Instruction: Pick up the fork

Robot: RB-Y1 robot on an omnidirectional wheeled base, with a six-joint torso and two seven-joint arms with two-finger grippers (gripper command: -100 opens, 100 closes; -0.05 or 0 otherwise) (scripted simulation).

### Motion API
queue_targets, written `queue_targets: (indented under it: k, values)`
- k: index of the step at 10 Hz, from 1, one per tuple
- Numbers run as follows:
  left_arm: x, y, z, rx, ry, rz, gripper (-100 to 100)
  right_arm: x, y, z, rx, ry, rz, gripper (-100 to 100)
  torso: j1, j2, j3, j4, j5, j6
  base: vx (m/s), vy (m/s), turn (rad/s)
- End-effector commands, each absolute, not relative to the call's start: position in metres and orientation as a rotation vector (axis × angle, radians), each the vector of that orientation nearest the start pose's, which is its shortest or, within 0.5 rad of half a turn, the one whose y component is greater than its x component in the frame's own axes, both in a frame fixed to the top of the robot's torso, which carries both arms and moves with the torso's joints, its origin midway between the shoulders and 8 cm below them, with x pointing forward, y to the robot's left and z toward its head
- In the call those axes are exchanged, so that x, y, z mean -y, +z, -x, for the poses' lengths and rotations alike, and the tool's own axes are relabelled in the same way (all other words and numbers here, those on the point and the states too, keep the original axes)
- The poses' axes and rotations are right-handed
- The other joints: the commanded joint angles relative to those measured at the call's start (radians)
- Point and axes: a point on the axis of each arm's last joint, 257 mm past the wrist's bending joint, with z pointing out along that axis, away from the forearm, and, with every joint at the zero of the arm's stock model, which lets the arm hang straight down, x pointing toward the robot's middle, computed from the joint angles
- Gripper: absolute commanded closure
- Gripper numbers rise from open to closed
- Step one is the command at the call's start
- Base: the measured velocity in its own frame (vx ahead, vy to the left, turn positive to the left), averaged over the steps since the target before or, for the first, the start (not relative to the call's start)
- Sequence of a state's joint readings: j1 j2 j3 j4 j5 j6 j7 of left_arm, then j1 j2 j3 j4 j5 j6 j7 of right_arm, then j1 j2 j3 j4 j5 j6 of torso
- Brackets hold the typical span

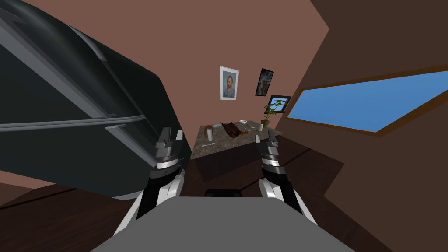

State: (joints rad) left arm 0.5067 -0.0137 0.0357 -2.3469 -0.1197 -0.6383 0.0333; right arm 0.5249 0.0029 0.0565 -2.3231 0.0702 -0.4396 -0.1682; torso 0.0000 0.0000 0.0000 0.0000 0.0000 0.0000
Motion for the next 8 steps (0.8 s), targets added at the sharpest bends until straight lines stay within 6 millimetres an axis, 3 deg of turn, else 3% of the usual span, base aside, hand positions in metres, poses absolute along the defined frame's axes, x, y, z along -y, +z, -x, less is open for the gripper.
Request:
queue_targets:
  k: [1, 8]
  values:
    - [-0.264, 0.07, -0.309, -0.574, -1.26, 0.428, -100, 0.256, 0.023, -0.347, -0.633, 1.45, -0.725, 0, 0.0, 0.0, 0.0, 0.0, 0.0, 0.0, -0.004, -0.011, -0.046]
    - [-0.285, 0.044, -0.342, -0.739, -1.192, 0.491, -100, 0.256, 0.023, -0.347, -0.633, 1.45, -0.725, 0, -0.002, 0.001, 0.001, 0.0, 0.0, 0.0, -0.018, -0.032, -0.079]
